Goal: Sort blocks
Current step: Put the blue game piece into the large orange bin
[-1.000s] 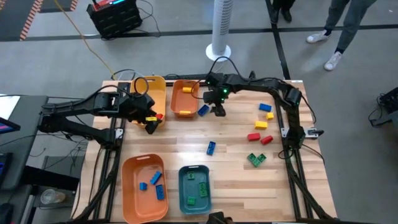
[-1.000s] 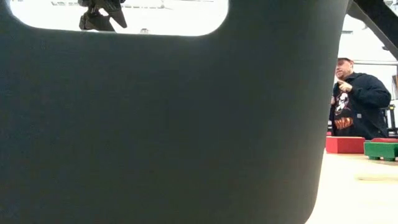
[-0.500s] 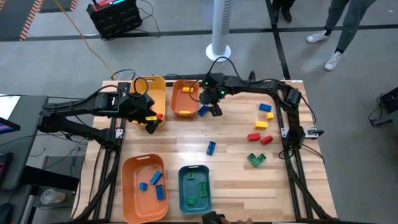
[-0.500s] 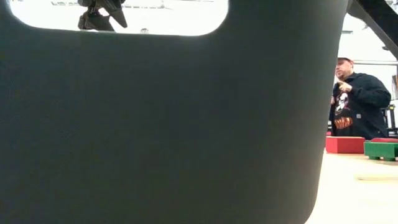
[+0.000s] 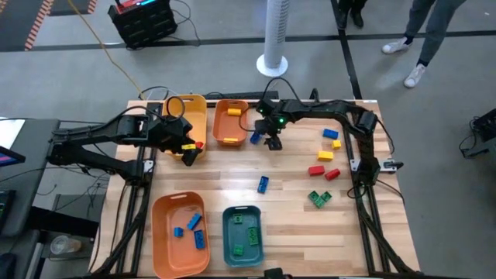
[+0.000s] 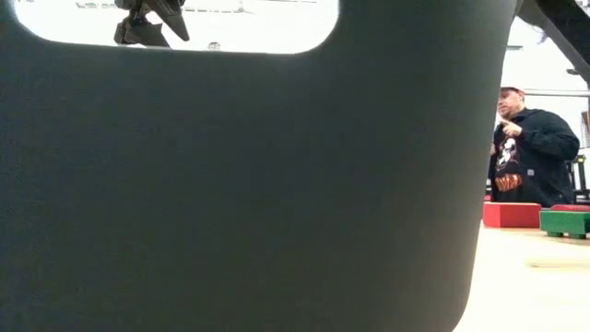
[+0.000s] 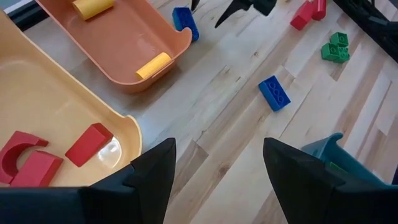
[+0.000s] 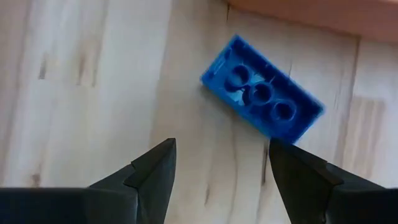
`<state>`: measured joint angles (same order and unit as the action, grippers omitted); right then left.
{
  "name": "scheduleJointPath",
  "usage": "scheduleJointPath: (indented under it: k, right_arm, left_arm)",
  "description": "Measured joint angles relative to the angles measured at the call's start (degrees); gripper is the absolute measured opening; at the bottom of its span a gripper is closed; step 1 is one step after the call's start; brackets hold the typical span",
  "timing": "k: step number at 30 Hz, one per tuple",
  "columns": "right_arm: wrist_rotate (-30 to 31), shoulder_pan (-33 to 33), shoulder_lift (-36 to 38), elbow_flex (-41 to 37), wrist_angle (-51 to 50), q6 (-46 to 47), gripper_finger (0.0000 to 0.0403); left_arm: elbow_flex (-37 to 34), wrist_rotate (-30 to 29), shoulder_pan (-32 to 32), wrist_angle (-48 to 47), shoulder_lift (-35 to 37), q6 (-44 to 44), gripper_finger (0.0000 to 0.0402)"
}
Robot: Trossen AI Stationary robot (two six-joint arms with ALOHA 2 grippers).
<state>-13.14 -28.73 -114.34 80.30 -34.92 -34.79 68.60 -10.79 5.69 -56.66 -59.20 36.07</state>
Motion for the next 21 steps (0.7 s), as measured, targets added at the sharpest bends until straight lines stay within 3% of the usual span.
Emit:
scheduleJointPath:
  k: [6, 14, 21]
  right_arm:
    - [-0.27, -0.20, 4.73, -5.33, 3.45, 0.77, 0.0245]
    - [-2.79, 2.74, 13.08, -21.93, 12.60, 6.92, 0.0225]
    - [-1.98, 3.94, 17.11, -27.87, 26.14, 6.53, 0.0224]
  left_arm:
    - [0.00, -0.02, 0.00, 0.23, 0.00, 0.62, 0.0235]
    - [0.00, -0.06, 0.00, 0.66, 0.00, 2.12, 0.0235]
    - [0.00, -0.17, 0.00, 0.89, 0.00, 2.10, 0.0235]
